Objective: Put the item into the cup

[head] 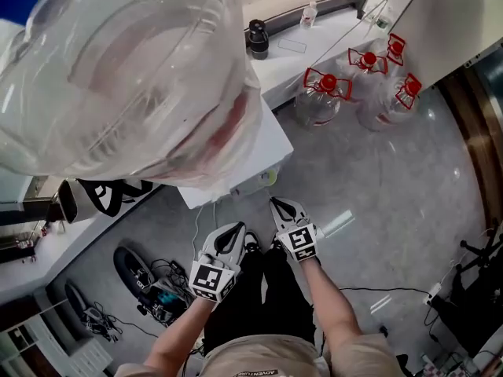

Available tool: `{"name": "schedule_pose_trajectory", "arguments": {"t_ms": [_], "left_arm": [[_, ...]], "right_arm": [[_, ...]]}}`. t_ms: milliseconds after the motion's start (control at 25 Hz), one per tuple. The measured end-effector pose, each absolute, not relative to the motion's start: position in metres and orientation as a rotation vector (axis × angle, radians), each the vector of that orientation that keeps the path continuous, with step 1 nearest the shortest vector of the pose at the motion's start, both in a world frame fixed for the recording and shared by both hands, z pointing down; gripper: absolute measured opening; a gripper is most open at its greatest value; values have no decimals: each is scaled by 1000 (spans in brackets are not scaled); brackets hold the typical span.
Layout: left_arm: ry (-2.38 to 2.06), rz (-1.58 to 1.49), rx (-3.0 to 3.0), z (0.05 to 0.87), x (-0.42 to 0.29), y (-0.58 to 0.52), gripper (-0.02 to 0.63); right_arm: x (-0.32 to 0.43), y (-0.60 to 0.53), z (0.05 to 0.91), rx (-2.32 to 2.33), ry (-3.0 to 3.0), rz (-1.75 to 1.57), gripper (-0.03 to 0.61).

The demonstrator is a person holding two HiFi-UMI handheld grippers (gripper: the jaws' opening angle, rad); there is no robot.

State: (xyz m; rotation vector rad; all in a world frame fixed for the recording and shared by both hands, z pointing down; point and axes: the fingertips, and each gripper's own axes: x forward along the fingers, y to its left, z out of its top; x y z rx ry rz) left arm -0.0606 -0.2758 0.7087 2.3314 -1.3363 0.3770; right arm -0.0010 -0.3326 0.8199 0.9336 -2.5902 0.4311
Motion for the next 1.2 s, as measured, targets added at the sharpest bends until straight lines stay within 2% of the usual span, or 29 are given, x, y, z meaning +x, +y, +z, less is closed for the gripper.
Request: {"name": "schedule_pose_trajectory", "arguments": {"t_ms": [360,1200], "left_arm": [[-1279,398,2305,744,-71,-268,8],[-1264,408,2247,771,-89,-257,8]], "right_arm": [[-20,-359,892,957,-2519,492,12],[-28,-402,944,1031,-2468,511,12]]}}
